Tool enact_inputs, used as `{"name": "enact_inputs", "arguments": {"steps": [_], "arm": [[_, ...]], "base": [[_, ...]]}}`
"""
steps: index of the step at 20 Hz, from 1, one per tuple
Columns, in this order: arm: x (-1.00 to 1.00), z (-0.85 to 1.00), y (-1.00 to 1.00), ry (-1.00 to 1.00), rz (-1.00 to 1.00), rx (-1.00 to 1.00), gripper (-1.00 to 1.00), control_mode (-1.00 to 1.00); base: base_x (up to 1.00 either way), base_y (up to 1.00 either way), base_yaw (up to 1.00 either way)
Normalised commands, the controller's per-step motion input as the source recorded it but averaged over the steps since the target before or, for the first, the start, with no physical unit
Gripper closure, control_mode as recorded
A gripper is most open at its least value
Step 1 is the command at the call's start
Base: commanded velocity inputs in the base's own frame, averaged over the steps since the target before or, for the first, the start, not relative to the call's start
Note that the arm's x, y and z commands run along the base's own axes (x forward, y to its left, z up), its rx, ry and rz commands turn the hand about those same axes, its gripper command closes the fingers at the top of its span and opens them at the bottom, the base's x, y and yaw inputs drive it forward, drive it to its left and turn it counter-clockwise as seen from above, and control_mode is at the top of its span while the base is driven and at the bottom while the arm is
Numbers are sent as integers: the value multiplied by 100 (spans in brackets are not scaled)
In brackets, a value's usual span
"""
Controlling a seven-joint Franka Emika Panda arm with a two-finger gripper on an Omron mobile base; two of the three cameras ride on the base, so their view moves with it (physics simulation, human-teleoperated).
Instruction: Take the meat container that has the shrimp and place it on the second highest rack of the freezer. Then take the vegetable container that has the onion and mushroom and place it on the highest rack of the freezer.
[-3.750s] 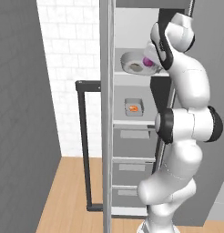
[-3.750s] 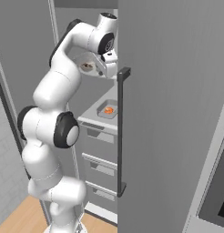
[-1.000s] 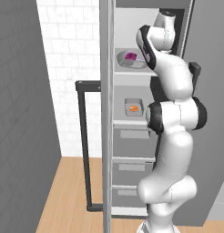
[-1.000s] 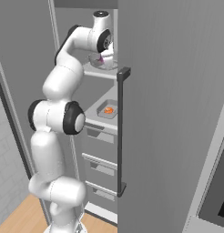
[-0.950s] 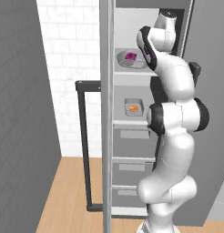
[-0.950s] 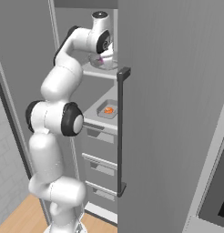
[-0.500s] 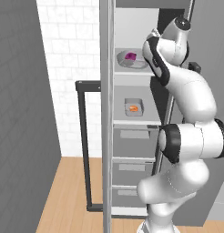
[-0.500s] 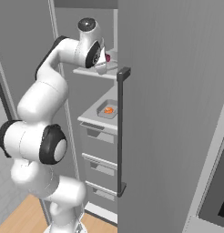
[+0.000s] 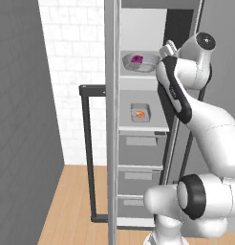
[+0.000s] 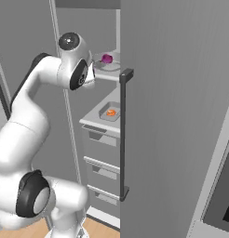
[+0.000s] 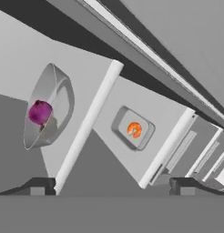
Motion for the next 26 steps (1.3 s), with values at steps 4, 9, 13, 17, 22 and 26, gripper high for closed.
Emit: {"name": "enact_inputs", "arguments": {"steps": [4,9,13,17,22,26], "arm": [[-100,-34,38,12,0,0,-100,-100],[-100,-86,23,22,0,0,-100,-100],[-100,-100,1,24,0,0,-100,-100],[-100,-100,0,28,0,0,-100,-100],[-100,-100,3,27,0,-4,-100,-100],[-100,-100,5,17,0,-9,-100,-100]], "base": [[0,0,0],[0,0,0],[0,0,0],[0,0,0],[0,0,0],[0,0,0]]}}
